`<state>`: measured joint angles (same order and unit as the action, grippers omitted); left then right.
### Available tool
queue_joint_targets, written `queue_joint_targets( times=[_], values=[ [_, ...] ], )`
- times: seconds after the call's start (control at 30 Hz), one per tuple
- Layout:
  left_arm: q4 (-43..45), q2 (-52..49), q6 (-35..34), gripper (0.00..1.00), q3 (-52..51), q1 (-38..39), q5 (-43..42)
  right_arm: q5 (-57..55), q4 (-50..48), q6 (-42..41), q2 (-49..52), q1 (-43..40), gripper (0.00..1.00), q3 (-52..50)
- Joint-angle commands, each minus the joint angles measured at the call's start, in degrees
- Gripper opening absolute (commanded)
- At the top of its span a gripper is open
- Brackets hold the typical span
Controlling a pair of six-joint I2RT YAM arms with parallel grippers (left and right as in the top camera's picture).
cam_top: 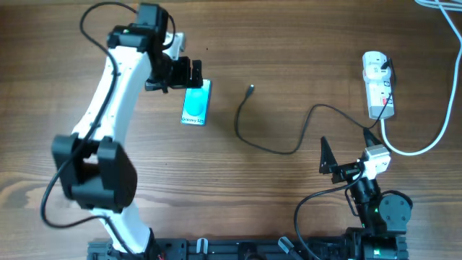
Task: Plug charger to phone and switch on socket
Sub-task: 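Move the left gripper over the Galaxy S25 phone, then lower the left gripper and close it on the phone's bottom edge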
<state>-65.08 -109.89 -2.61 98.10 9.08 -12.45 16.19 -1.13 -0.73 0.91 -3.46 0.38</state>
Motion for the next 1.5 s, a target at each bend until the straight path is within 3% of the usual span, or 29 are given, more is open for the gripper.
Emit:
queue_joint_targets(
  times=[0.0,0.6,1.47],
  values=[
    [0.2,-5.0,0.9,1.00,1.0,3.0,8.1,-0.7,-0.2,0.7,-0.1,0.3,1.00,-0.1],
    [6.3,-16.3,0.9,1.00,0.9,5.7,10.6,-0.7,-0.2,0.7,-0.1,0.3,1.00,-0.1],
    [13.2,-18.5,-3.0,0.98,-7.2,6.1,11.5,-0.7,-0.2,0.7,-0.1,0.3,1.00,-0.1]
  ],
)
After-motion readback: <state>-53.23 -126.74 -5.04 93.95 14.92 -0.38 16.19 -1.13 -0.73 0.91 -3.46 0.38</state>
